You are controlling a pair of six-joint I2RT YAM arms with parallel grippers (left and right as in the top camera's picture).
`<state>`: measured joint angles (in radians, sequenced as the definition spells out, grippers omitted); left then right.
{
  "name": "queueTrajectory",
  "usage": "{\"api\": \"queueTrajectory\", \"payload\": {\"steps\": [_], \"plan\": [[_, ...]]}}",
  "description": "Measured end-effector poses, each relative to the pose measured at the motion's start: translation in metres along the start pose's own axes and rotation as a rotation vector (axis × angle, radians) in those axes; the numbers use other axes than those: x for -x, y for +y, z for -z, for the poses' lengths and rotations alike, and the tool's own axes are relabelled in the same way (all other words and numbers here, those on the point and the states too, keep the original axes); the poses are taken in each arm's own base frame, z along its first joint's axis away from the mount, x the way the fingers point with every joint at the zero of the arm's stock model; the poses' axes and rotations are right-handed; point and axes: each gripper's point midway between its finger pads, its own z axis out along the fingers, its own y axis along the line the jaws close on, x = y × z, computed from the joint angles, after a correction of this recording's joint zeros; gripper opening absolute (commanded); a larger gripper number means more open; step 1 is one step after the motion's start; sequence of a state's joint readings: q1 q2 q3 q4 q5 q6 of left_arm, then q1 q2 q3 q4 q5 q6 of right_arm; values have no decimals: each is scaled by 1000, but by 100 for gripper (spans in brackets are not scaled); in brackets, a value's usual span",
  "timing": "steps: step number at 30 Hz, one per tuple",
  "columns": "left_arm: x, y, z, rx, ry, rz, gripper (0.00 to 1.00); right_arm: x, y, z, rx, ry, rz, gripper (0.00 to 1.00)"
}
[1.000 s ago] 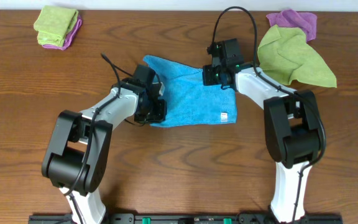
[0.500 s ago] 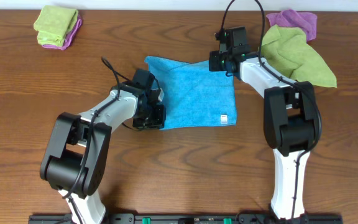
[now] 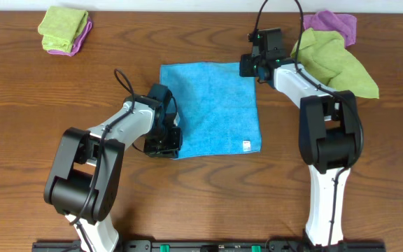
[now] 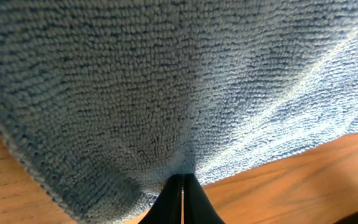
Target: Fold the cloth
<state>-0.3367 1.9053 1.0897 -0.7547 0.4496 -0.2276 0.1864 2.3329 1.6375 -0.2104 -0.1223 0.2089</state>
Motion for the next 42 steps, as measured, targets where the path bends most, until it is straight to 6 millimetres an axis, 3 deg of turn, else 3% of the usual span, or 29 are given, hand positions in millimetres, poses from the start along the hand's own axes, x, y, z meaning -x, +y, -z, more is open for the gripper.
{"api": "queueTrajectory", "payload": {"steps": [13, 19, 22, 27, 29, 34, 38, 42], "plan": [[-5, 3, 0, 15, 19, 9, 6, 2, -5, 3, -19, 33, -39, 1], [-4, 3, 0, 14, 14, 7, 6, 16, -7, 21, -55, 85, -37, 1], [-3, 3, 1, 18, 13, 7, 6, 31, -3, 42, -60, 81, -30, 1], [17, 3, 8, 57, -45, -6, 6, 52, 8, 98, -57, 63, -16, 1], [33, 2, 18, 77, -98, -3, 6, 58, 14, 132, -55, 57, 0, 1], [69, -10, 58, 67, -243, 0, 6, 65, 23, 189, -53, 42, 26, 1], [79, -21, 102, 35, -365, -6, 6, 53, 25, 226, -64, 86, 39, 1], [71, -27, 142, 10, -458, -3, 6, 17, 18, 255, -110, 220, 42, 1]]}}
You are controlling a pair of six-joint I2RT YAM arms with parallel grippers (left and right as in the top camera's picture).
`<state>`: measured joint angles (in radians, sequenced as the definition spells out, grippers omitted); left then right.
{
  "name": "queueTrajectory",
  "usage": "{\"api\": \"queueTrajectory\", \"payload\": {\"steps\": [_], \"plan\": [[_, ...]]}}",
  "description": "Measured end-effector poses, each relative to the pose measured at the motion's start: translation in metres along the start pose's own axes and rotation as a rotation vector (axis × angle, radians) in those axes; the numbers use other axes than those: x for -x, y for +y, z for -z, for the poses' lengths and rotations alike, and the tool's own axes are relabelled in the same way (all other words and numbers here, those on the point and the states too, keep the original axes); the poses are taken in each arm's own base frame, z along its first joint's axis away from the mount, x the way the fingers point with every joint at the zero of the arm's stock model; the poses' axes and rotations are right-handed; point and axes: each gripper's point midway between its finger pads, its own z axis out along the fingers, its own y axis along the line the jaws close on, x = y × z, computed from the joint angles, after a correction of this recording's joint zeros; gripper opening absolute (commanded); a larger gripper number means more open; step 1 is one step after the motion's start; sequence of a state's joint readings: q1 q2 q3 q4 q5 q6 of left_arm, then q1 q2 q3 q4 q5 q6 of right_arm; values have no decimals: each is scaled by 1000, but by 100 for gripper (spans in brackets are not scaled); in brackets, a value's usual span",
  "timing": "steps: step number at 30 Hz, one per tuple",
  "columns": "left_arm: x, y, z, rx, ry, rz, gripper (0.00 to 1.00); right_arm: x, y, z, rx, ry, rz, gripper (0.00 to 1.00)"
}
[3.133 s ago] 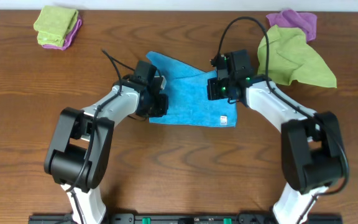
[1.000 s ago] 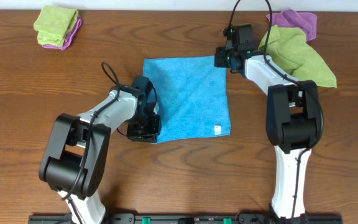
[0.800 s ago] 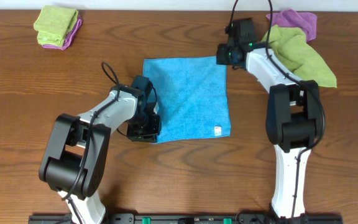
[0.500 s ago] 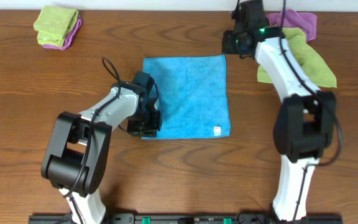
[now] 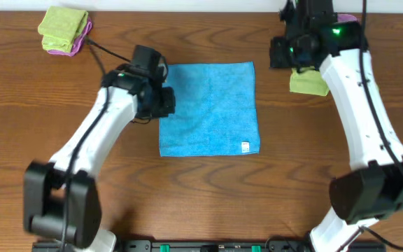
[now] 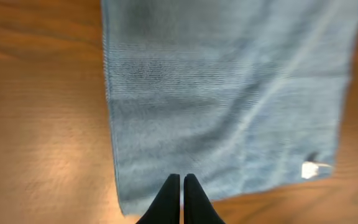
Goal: Fold the cloth
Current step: 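Release the cloth and pull both grippers back toward the near side, then move both grippers to the cloth's near left and right corners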
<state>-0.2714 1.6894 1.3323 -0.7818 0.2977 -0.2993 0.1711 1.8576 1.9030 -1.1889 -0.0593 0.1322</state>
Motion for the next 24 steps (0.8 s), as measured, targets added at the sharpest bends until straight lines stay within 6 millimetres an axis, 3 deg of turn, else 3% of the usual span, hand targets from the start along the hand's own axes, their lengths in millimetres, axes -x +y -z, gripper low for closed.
{"api": "queueTrajectory", "payload": {"steps": [2, 6, 9, 13, 15, 17, 22, 24], "plan": [[7, 0, 24, -13, -60, 22, 6, -24, -4, 10, -21, 81, 3, 2], [12, 15, 72, 4, -171, 67, 6, -40, -6, 35, -30, 102, 10, 2], [0, 33, 110, 79, -230, 87, 6, -45, -5, 70, -21, 12, 26, 1], [-27, 47, 132, 153, -237, 92, 6, -73, -7, 109, -8, -150, 51, 2], [-37, 53, 125, 157, -250, 93, 6, -94, -11, 112, -4, -216, 57, 2], [-49, 59, 105, 135, -248, 104, 6, -122, -16, 99, 1, -224, 53, 2], [-78, 83, 40, -30, -200, 222, 6, -173, -14, 25, 141, -143, -19, 2], [-78, 88, 24, -114, -210, 270, 6, -186, -11, -1, 208, -95, -59, 5]]}}
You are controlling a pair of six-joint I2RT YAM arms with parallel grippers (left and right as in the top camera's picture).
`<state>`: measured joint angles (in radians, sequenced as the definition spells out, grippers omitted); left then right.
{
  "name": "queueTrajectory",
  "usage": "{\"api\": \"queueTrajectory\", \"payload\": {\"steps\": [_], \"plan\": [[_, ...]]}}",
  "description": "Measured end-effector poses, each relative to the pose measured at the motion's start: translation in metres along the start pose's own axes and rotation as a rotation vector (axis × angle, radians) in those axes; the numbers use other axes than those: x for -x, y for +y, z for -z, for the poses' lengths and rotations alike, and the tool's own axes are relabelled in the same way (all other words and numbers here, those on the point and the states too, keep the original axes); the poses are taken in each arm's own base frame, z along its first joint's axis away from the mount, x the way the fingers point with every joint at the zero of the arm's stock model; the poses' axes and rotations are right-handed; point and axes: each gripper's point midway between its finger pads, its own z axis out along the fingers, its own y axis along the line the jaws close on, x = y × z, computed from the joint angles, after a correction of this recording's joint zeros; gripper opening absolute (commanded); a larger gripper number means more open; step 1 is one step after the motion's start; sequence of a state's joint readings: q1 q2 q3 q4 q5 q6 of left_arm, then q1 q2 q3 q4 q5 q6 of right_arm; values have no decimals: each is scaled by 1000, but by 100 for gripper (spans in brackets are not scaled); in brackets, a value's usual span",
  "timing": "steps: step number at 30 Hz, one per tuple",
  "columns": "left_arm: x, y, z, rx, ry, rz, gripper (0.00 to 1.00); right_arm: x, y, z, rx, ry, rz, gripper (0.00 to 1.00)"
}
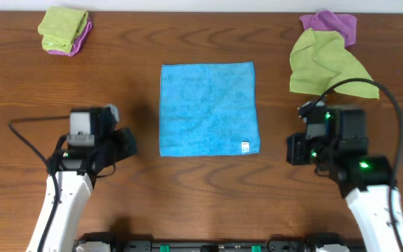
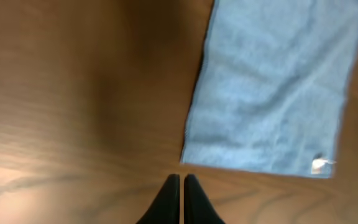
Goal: Fold the cloth
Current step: 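Move both grippers to the cloth's near left and right corners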
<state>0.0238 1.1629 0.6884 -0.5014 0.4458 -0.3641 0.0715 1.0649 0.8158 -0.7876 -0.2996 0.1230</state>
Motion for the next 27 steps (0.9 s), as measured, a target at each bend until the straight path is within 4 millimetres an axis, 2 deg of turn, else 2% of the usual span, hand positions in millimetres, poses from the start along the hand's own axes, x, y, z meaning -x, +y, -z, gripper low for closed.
{"api": "queueTrajectory", "payload": {"steps": [2, 3, 5, 9, 10, 11, 13, 16, 23, 25, 27], "plan": [[-2, 7, -15, -66, 13, 55, 6, -12, 0, -24, 73, 46, -50, 18], [-5, 9, -21, -79, 33, 78, 11, -18, 0, -35, 99, 73, -75, 24], [-12, 10, -35, -116, 88, 112, 36, -30, 4, -55, 164, 141, -115, 41], [-18, 1, -55, -214, 164, 154, 50, -42, 11, -83, 264, 234, -177, 47], [-21, 0, -59, -232, 190, 177, 53, -46, 13, -89, 287, 260, -192, 54], [-23, 0, -62, -243, 209, 190, 57, -49, 13, -93, 298, 280, -206, 59], [-29, 0, -66, -258, 242, 208, 68, -55, 14, -99, 313, 310, -226, 63], [-32, -1, -69, -272, 263, 223, 82, -58, 14, -105, 331, 327, -237, 77], [-26, -5, -70, -300, 244, 215, 91, -49, 10, -109, 320, 284, -211, 87], [-26, -4, -72, -299, 246, 217, 98, -44, 7, -111, 311, 264, -208, 89], [-26, -4, -74, -305, 249, 219, 98, -41, 2, -111, 299, 247, -211, 91]]}}
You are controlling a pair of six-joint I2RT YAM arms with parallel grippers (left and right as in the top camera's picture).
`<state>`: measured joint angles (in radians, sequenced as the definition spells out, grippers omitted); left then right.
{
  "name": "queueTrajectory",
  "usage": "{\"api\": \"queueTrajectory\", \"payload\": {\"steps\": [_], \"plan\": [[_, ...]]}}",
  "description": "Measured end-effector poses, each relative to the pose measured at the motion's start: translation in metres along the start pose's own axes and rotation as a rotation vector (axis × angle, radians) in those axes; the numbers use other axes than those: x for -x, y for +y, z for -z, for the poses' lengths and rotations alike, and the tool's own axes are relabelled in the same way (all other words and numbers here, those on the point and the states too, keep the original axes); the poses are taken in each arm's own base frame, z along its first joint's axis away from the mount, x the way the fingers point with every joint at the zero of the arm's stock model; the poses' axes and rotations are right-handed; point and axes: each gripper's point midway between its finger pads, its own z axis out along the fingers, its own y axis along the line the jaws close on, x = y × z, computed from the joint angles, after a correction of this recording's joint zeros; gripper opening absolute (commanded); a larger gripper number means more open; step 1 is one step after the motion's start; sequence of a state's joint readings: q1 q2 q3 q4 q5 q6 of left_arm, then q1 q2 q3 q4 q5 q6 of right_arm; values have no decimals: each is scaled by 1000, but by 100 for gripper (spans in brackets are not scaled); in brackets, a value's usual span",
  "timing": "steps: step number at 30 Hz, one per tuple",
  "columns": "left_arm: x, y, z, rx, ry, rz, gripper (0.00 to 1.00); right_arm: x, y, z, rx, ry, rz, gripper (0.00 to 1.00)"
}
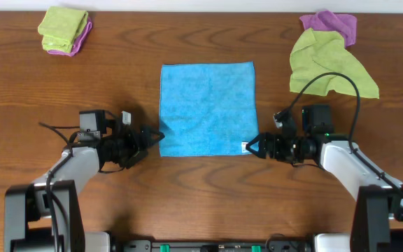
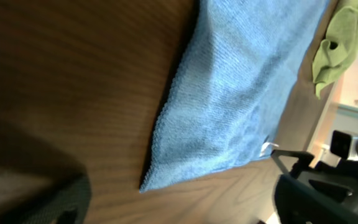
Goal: Fold the cloth
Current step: 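Move both grippers to the cloth's near left and right corners, then close both grippers on the near corners of the blue cloth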
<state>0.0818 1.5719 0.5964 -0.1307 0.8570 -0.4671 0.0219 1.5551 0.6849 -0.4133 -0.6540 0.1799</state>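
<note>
The blue cloth (image 1: 208,108) lies flat and square in the middle of the table, with a white tag (image 1: 245,146) at its near right corner. My left gripper (image 1: 154,138) sits low at the near left corner, open. In the left wrist view that corner (image 2: 145,185) lies just ahead of the left gripper (image 2: 179,202), between its widely spread fingers (image 2: 42,199). My right gripper (image 1: 252,146) sits low at the near right corner by the tag and looks open.
A green cloth (image 1: 331,61) lies loose over a purple one (image 1: 334,24) at the back right. A folded green cloth on a purple one (image 1: 63,29) sits at the back left. Bare wooden tabletop (image 1: 208,203) lies in front of the blue cloth.
Both arms were drawn back to either side of the cloth, the left gripper shut. Now both grippers are low at the cloth's near corners, and the left one has opened.
First my left gripper was shut at the cloth's near left corner and the right at its far right corner. Then both were higher by the far edge. Then they stood apart from the flat cloth, and now they flank its near corners.
</note>
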Motion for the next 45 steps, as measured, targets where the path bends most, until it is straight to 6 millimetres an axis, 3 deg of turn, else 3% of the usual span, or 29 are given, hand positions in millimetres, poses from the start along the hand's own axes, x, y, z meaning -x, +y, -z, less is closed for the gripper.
{"api": "queueTrajectory", "payload": {"steps": [8, 12, 21, 32, 38, 39, 45], "plan": [[12, -9, -8, -67, -9, -24, 98, 21, -6, 1, -31, -81, 42, 92], [18, -16, -16, -97, -15, -41, 98, 27, -10, -9, -6, -78, 28, 91], [16, -20, -22, -113, 16, -30, 98, 36, 6, -26, 165, -29, 14, 90], [-8, -29, -35, -100, 104, -44, 99, 16, 16, -29, 268, 72, -61, 84], [-10, -30, -34, -102, 116, -36, 100, 1, 19, -28, 295, 124, -98, 82], [-11, -30, -34, -102, 121, -34, 95, 0, 19, -28, 296, 129, -102, 82], [-25, -23, -32, -85, 177, -11, 93, -11, 18, -27, 290, 170, -137, 81]]}}
